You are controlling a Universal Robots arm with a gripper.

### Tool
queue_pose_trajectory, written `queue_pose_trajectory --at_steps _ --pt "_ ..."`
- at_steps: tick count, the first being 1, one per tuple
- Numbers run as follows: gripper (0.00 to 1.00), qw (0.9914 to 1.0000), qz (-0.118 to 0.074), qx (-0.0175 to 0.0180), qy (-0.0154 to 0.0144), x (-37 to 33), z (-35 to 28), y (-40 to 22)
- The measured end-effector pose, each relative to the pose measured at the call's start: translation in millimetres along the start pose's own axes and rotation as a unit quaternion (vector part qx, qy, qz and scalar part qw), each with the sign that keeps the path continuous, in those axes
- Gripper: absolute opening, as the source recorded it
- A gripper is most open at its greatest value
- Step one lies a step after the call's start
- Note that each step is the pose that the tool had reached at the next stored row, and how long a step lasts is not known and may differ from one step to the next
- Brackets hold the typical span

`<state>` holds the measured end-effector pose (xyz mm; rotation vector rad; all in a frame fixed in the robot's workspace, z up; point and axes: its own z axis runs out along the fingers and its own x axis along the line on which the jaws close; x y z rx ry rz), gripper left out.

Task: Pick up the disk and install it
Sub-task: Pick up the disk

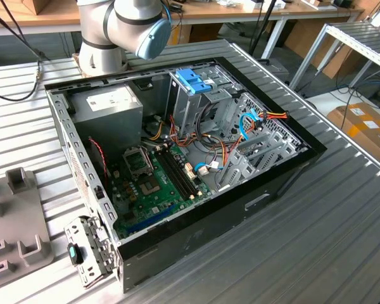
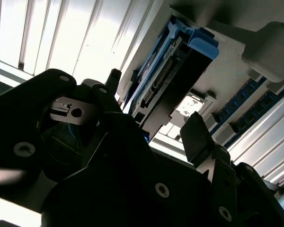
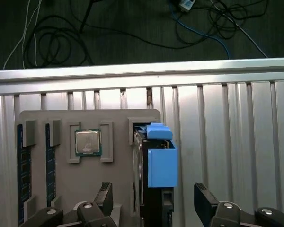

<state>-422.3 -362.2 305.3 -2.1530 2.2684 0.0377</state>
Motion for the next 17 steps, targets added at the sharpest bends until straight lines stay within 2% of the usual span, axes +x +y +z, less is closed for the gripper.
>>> queue_pose_trajectory --at_steps 15,16,17 --pt "0.78 1.0 -0.003 0.0 0.0007 0.0 0.5 0.1" --pt "0.76 1.0 -0.003 0.0 0.0007 0.0 0.5 0.0" --pt "0.7 1.0 -0.003 0.0 0.0007 0.0 0.6 0.0"
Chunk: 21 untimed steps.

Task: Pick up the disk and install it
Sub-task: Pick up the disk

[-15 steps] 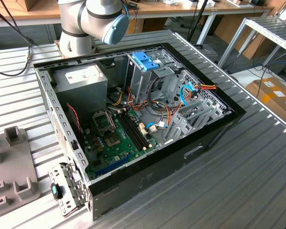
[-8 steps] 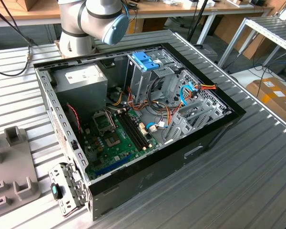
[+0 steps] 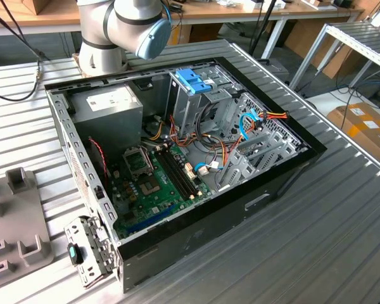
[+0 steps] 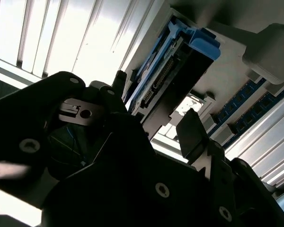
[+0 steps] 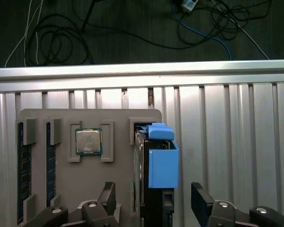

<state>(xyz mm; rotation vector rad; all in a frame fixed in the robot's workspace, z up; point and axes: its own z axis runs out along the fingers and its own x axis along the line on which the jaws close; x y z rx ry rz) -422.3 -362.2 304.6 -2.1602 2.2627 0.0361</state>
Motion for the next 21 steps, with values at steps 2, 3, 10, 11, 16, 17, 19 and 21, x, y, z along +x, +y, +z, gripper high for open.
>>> queue_pose_trajectory --at_steps 2,3,10,11,16,17,19,21 --pt "0.7 1.0 0.0 0.0 0.0 0.0 0.0 0.0" --pt "0.63 1.0 0.0 0.0 0.0 0.0 0.0 0.0" --pt "0.55 1.0 0.0 -0.0001 0.0 0.0 0.1 0.0" --pt "0.55 1.0 0.0 0.0 0.0 0.0 0.1 0.0" --pt "0.46 1.0 0.0 0.0 0.0 0.0 0.2 0.0" --pt "0.46 1.0 0.0 0.0 0.0 0.0 0.2 0.0" --pt "0.46 1.0 0.0 0.0001 0.0 0.0 -0.3 0.0" --pt "0.46 1.0 0.0 0.0 0.0 0.0 -0.7 0.0"
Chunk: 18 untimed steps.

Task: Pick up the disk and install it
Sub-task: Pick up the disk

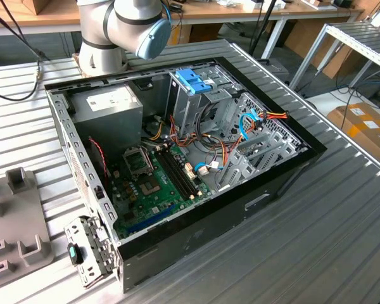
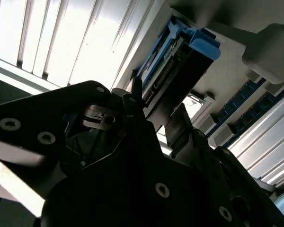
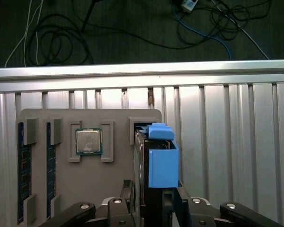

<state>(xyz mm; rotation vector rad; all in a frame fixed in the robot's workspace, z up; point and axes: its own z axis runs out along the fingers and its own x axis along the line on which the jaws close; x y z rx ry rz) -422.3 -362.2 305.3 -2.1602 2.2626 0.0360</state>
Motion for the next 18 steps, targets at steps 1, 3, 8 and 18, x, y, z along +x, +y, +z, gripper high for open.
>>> queue_pose_trajectory --at_steps 1,3,8,18 --pt "0.46 1.0 0.0 -0.0001 0.0001 0.0 -0.6 0.0" --pt "0.46 1.0 0.0 0.0 0.0 0.0 -1.1 0.0" --pt "0.46 1.0 0.0 0.0 0.0 0.0 -1.5 0.0" --pt "0.35 1.0 0.0 -0.0001 0.0 0.0 -2.0 0.0"
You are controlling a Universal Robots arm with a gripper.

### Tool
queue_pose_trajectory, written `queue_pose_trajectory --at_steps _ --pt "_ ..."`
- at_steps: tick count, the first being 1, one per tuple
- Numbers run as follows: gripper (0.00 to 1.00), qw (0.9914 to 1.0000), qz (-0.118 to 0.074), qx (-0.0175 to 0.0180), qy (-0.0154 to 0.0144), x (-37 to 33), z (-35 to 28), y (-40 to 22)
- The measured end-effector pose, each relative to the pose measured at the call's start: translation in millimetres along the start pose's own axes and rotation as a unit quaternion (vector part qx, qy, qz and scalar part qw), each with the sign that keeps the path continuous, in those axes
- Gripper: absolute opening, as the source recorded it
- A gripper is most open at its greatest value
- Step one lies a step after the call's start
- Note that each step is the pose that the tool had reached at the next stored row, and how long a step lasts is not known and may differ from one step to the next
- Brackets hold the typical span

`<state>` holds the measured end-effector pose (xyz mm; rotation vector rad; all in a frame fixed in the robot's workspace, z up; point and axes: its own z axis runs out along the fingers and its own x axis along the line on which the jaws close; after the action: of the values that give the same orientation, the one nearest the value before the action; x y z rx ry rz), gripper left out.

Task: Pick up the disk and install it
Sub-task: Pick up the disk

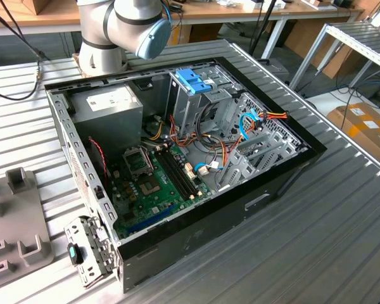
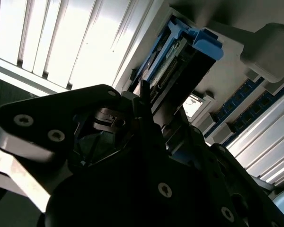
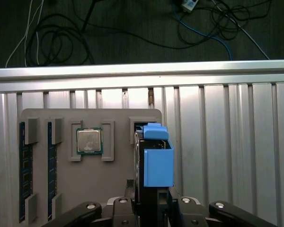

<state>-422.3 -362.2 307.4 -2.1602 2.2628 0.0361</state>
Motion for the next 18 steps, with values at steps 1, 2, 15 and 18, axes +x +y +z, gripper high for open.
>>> queue_pose_trajectory --at_steps 1,2,15,18 --pt "0.35 1.0 0.0 0.0 0.0 0.0 0.0 0.0" --pt "0.35 1.0 0.0 0.0001 0.0 0.0 0.0 0.0" --pt "0.35 1.0 0.0 0.0 0.0 -0.2 -8.4 0.0" --pt "0.35 1.0 0.0 0.0 0.0002 -0.5 -21.1 0.2"
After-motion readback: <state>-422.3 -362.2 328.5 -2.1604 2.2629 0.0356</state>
